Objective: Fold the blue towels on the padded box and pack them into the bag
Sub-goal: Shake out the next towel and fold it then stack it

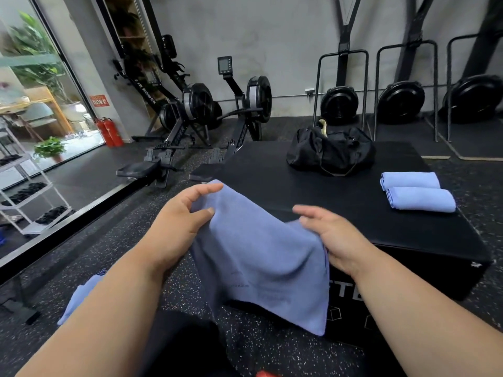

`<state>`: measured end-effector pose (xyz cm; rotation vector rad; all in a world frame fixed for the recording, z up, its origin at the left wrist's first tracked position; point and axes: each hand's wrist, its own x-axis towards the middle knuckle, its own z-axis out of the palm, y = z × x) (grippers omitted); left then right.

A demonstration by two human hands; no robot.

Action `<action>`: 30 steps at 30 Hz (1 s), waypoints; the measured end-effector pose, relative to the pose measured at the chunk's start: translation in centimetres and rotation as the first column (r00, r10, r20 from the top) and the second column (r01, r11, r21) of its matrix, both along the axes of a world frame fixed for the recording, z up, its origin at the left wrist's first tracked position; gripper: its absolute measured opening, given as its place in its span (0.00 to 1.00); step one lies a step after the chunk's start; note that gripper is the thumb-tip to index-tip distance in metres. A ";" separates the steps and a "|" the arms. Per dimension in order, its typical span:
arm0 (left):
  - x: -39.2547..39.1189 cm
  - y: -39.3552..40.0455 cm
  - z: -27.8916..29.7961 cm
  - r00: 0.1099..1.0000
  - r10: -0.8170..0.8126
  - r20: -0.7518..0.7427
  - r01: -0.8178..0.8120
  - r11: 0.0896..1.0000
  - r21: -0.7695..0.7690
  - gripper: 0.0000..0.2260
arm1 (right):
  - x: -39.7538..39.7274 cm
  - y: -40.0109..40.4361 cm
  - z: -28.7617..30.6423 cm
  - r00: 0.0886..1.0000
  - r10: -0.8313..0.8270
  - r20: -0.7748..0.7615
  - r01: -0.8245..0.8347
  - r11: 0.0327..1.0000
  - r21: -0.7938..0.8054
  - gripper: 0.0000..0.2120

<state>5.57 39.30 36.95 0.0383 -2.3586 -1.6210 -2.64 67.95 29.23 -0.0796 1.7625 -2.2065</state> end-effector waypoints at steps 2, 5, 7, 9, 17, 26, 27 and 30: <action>0.3 -0.9 0.4 0.999 0.006 -0.040 -0.007 1.000 -0.019 0.25 | -0.6 0.6 1.2 0.988 -0.136 -0.069 0.119 0.972 -0.202 0.14; 0.5 -2.0 0.8 0.999 0.001 -0.049 -0.001 1.000 -0.011 0.24 | -1.1 1.3 2.0 0.995 -0.051 0.091 0.075 0.956 -0.284 0.16; 0.5 -1.8 0.7 0.999 -0.011 -0.031 0.011 1.000 0.005 0.24 | -0.9 0.6 1.4 0.979 0.073 0.192 -0.039 0.984 -0.175 0.18; 0.5 -1.5 0.6 0.999 -0.033 -0.032 0.033 0.999 -0.005 0.25 | -0.8 -0.1 0.7 0.977 0.097 0.188 -0.074 0.990 -0.123 0.16; 0.4 -2.4 0.0 1.000 -0.020 -0.006 0.020 1.000 -0.022 0.25 | -1.0 1.4 1.3 0.991 -0.125 -0.045 0.119 0.985 -0.123 0.17; 0.4 -2.1 -1.3 1.000 0.014 0.006 -0.014 0.999 -0.037 0.17 | -1.3 2.1 0.5 0.939 -0.268 -0.216 0.300 0.946 0.127 0.17; 0.4 -2.1 -1.3 1.000 0.029 0.009 -0.028 0.999 -0.039 0.17 | -1.3 2.1 0.3 0.936 -0.277 -0.217 0.313 0.938 0.150 0.17; 0.0 -2.4 -1.4 0.997 0.053 0.048 -0.053 0.999 0.001 0.18 | -1.1 2.2 0.2 0.935 -0.298 -0.193 0.331 0.928 0.171 0.17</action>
